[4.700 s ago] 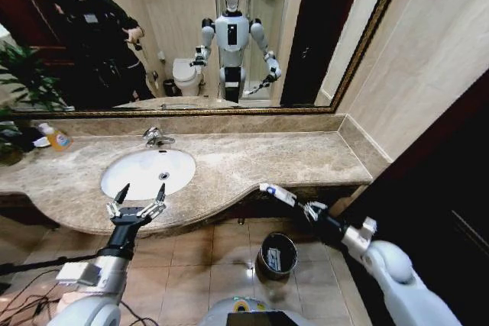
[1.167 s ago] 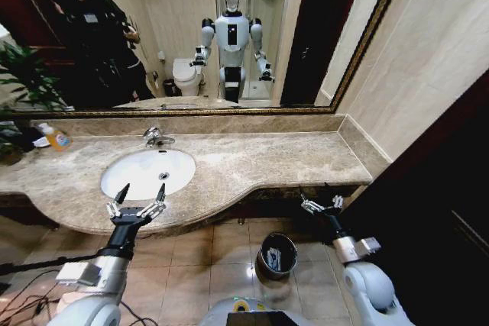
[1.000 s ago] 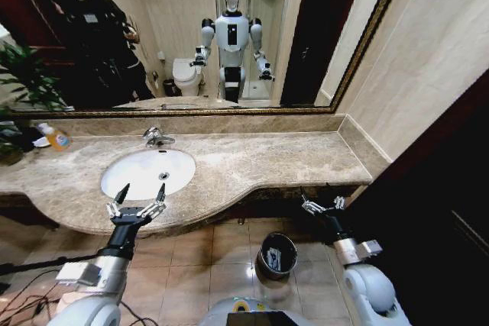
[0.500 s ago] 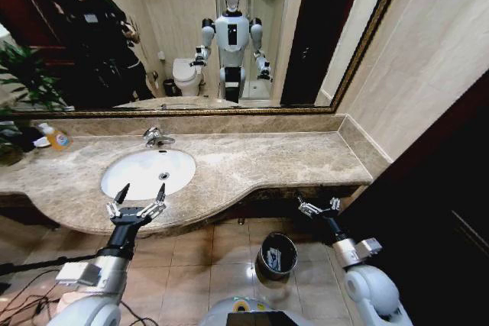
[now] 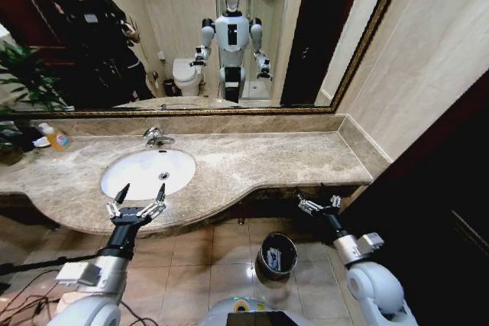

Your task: Pick up the trash from the sink and place it in the trash bin.

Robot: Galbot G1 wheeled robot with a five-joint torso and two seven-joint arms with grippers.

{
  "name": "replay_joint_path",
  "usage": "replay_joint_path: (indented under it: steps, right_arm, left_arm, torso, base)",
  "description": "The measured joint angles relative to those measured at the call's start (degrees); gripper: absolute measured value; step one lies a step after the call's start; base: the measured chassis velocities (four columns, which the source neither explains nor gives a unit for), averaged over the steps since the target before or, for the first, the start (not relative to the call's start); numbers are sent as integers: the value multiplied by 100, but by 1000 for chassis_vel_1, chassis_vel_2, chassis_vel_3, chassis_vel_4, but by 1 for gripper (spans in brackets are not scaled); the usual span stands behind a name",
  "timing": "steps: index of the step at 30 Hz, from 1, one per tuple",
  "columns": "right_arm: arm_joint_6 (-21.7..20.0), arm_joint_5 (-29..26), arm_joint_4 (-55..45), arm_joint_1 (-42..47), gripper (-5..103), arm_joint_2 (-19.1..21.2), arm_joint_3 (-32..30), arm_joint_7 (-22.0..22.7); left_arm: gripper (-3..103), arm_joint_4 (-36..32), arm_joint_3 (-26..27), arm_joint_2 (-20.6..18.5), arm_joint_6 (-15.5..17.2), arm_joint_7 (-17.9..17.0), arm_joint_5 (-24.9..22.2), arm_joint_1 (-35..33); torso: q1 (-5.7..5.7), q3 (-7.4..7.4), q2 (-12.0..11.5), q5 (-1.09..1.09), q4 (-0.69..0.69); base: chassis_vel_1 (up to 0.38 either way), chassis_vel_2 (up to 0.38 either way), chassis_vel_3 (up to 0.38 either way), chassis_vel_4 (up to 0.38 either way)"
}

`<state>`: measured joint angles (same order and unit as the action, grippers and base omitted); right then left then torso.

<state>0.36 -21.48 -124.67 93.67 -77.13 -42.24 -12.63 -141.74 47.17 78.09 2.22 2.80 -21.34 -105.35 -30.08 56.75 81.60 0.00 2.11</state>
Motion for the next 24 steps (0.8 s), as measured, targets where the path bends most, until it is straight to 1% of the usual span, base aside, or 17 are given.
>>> replay_joint_path:
  steps: [3,6,9,24]
  right_arm:
    - [88,160,42,-27,100,3,-59,-68]
    - [211,487,123,-86,100,-21,-143,-124]
    - [237,620,175,-96,100,-25,-170,-138]
    - [226,636,184,-99,100,-15,-158,-35]
  left_arm:
    - [100,0,0,0,0,0,0,0]
    - [100,0,0,0,0,0,0,0]
    - [100,0,0,0,0,0,0,0]
    - [100,0,0,0,0,0,0,0]
  torso:
    - [0,0,0,0,0]
    - [0,0,0,0,0]
    - [0,0,0,0,0]
    - [0,0,0,0,0]
  base:
    - [0,0,0,0]
    - [0,0,0,0]
    - [0,0,0,0]
    - [0,0,0,0]
